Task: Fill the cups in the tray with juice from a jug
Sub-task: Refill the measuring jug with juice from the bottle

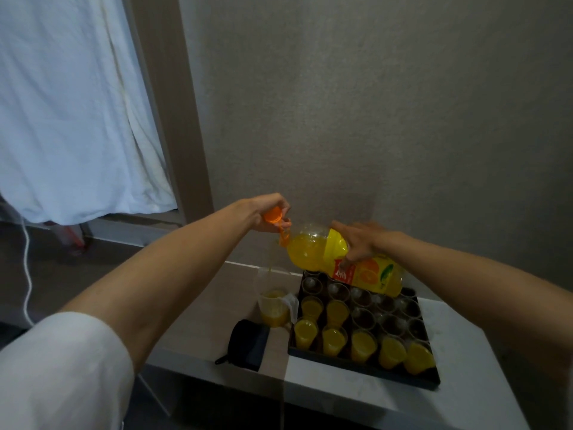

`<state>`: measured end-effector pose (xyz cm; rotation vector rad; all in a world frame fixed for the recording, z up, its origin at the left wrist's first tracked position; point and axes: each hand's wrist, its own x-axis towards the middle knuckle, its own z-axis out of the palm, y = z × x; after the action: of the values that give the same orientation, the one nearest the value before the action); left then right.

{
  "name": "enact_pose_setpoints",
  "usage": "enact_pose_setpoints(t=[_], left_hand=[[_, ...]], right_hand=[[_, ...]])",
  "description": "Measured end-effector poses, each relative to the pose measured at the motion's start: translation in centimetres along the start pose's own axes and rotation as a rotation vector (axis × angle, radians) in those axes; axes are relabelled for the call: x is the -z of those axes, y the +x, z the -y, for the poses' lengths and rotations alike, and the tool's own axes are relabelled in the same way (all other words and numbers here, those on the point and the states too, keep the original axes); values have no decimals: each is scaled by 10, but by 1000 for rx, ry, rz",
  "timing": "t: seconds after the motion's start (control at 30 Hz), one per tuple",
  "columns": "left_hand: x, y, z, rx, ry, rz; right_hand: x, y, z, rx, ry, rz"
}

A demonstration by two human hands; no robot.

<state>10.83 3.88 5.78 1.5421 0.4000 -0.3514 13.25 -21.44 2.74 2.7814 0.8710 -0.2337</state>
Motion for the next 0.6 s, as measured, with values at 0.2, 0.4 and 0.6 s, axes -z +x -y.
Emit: enact_pose_setpoints(t=[0.2,0.4,0.6], left_hand=[[2,1,-1,12,-40,23],[4,-1,0,5,-42,37],[3,-1,1,6,-14,35]], right_hand=[[2,-1,1,6,-2,-2],[2,0,2,10,4,-9],[4,-2,3,18,3,7]])
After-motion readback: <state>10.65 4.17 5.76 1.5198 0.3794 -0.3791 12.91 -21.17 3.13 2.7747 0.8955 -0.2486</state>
